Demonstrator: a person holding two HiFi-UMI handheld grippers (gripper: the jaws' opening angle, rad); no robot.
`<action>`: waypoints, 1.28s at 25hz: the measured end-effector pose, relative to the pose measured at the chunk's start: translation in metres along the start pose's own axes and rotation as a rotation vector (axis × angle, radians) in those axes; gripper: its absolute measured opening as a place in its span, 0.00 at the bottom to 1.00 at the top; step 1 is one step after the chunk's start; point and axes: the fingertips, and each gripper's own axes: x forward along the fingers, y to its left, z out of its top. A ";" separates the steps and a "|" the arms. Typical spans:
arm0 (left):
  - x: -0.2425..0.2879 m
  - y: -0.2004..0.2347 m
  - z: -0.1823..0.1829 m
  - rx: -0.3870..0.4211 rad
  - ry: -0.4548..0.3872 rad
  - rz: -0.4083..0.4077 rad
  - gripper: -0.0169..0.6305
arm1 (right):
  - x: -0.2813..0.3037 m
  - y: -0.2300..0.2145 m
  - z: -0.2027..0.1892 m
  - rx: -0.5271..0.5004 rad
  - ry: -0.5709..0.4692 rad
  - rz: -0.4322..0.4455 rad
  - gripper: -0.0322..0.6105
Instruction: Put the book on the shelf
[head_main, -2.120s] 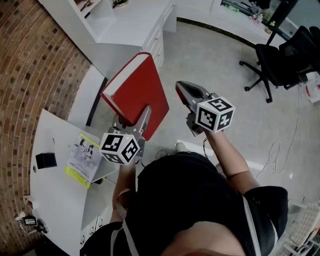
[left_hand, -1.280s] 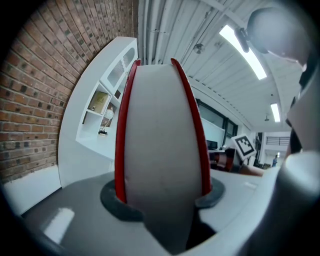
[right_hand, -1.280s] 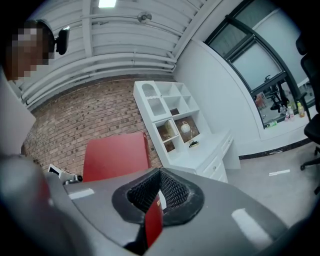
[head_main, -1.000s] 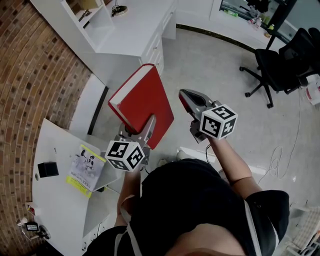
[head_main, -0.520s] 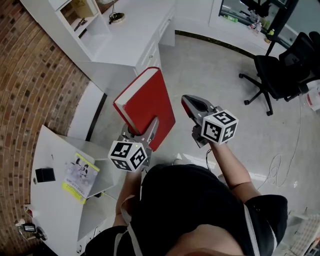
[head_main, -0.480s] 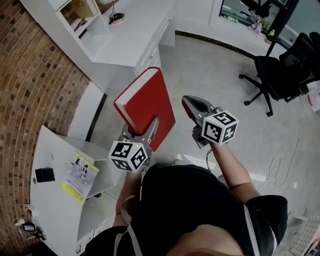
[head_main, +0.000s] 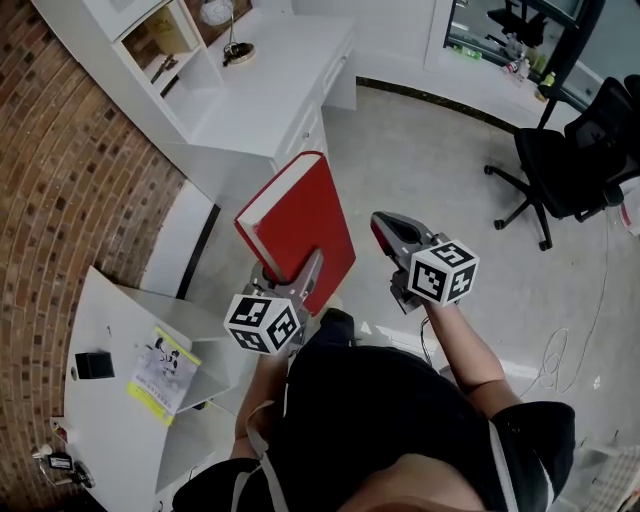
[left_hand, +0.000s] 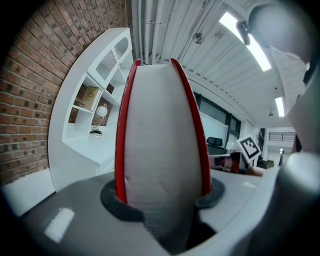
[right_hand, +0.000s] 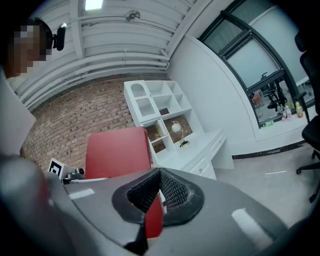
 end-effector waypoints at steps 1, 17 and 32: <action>0.004 0.003 0.002 -0.001 0.000 -0.006 0.38 | 0.004 -0.001 0.001 -0.002 0.002 0.002 0.04; 0.093 0.087 0.038 -0.010 0.004 -0.046 0.38 | 0.110 -0.045 0.045 0.042 -0.009 0.030 0.04; 0.155 0.159 0.069 -0.044 0.001 -0.060 0.38 | 0.198 -0.073 0.075 0.106 0.006 0.051 0.04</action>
